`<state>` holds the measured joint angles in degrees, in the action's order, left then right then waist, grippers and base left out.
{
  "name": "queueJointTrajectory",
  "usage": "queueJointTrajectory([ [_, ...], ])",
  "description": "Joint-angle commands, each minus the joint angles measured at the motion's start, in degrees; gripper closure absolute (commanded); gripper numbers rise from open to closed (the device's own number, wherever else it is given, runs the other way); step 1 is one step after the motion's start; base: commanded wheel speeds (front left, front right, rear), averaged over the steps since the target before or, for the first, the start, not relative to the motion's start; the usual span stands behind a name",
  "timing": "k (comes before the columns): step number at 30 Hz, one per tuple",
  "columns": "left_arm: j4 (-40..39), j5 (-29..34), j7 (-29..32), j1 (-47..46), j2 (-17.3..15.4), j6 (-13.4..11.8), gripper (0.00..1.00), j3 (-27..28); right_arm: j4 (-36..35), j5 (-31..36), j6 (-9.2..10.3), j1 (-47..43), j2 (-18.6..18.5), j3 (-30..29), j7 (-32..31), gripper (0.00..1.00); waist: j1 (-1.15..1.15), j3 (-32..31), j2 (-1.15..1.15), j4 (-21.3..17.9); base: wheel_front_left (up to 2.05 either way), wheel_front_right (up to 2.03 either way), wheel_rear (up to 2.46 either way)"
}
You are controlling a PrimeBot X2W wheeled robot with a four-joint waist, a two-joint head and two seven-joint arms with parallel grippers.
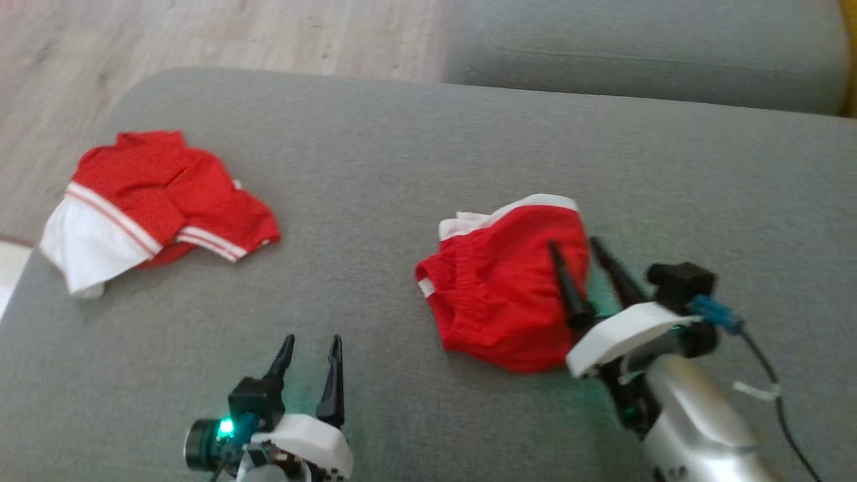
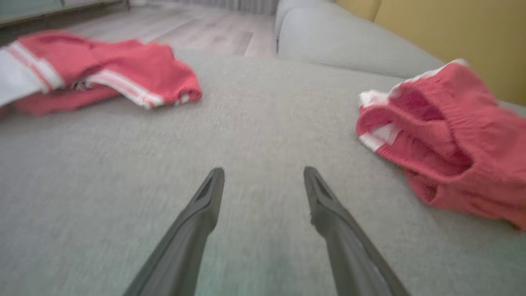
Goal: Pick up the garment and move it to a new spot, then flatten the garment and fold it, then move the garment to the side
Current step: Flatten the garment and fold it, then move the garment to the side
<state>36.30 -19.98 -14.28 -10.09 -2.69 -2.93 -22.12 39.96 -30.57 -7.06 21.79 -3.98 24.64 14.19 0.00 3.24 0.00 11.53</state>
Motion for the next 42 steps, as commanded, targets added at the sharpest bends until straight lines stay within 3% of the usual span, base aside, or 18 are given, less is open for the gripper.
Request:
queueJointTrajectory([
  [1,-2.4,1.2,-0.7,-1.8,-0.2,0.3,0.00,2.5,-1.9,2.4,-0.43,0.6,0.3,-2.1,0.8,0.00,0.00,-0.8,0.00,-2.2,0.00,0.00,0.00],
  [7,-6.6,5.5,-0.7,0.1,-0.4,0.5,0.00,6.3,-5.3,13.7,-0.43,-5.5,0.6,-13.5,0.8,0.00,0.00,-2.3,0.00,-5.7,0.00,0.00,0.00],
  [14,-10.7,7.9,-0.7,5.7,-0.3,0.8,0.00,9.7,-6.1,18.5,-0.43,-12.3,1.0,-18.0,0.8,0.00,0.00,-4.0,0.00,-7.8,0.00,0.00,0.00],
  [23,-12.9,7.0,-0.7,10.1,-0.2,0.9,0.00,8.7,-6.7,16.4,-0.43,-15.9,1.1,-15.9,0.8,0.00,0.00,-4.7,0.00,-8.5,0.00,0.00,0.00],
  [42,-12.4,6.7,-0.7,8.5,-0.2,1.0,0.00,5.8,-5.0,11.0,-0.43,-10.1,1.1,-7.8,0.8,0.00,0.00,-2.9,0.00,-4.9,0.00,0.00,0.00],
])
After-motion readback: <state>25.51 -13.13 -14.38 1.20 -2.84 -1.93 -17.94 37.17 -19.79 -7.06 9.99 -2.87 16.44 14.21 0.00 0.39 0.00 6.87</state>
